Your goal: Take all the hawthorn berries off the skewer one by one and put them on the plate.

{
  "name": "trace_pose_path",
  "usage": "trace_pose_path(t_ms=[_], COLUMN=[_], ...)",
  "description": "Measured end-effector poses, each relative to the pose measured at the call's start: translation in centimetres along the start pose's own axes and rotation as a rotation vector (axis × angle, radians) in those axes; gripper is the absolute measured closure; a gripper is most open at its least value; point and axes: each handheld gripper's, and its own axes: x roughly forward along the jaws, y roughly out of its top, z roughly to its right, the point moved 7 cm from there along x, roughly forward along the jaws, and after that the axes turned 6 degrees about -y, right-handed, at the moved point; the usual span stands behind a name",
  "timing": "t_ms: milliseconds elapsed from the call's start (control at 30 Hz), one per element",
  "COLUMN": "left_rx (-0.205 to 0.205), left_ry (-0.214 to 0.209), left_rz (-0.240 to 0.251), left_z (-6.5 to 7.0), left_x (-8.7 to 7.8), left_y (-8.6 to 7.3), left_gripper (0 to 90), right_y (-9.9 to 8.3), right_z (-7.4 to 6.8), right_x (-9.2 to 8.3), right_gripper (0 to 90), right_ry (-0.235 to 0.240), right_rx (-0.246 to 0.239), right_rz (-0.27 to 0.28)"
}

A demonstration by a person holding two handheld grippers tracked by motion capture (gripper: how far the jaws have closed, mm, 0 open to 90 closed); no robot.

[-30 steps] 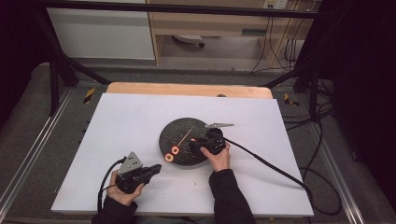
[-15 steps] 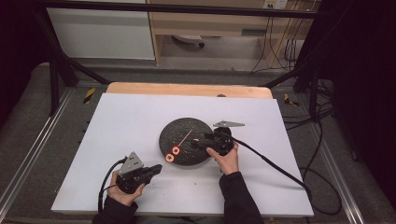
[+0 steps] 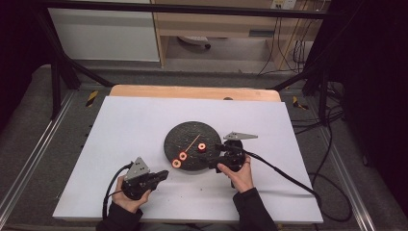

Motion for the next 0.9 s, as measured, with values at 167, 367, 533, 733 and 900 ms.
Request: trace_pose_path(t_ms=[167,367,533,733,900], left_rx=[0.006,0.011,0.020,0.029,0.038], left_ry=[-0.005,-0.013,-0.022,-0.035,-0.043], left_rz=[-0.002,-0.005,-0.010,-0.018,-0.021], left_z=[0.3,0.6,1.0,1.5,2.0], left_x=[0.2,0.4,0.7,1.2,1.6], left_y=[0.0,0.0,0.0,0.0,0.2], left_gripper=[88.3,88.3,88.3,88.3,88.3], right_y=[-0.7,-0.8,-0.9,-1.1,-1.2], right_z=[-1.0,-1.1,-1.5,-1.9,-2.2], right_x=[0.1,0.5,0.5,0.4,0.6], right_gripper=[3.4,5.5,9.5,18.3,27.6], right_ry=[0.032,0.044,0.070,0.097,0.138], right_rx=[-0.011,0.009,0.014,0.014,0.019], right_rz=[0.019,0.028,0.032,0.036,0.039])
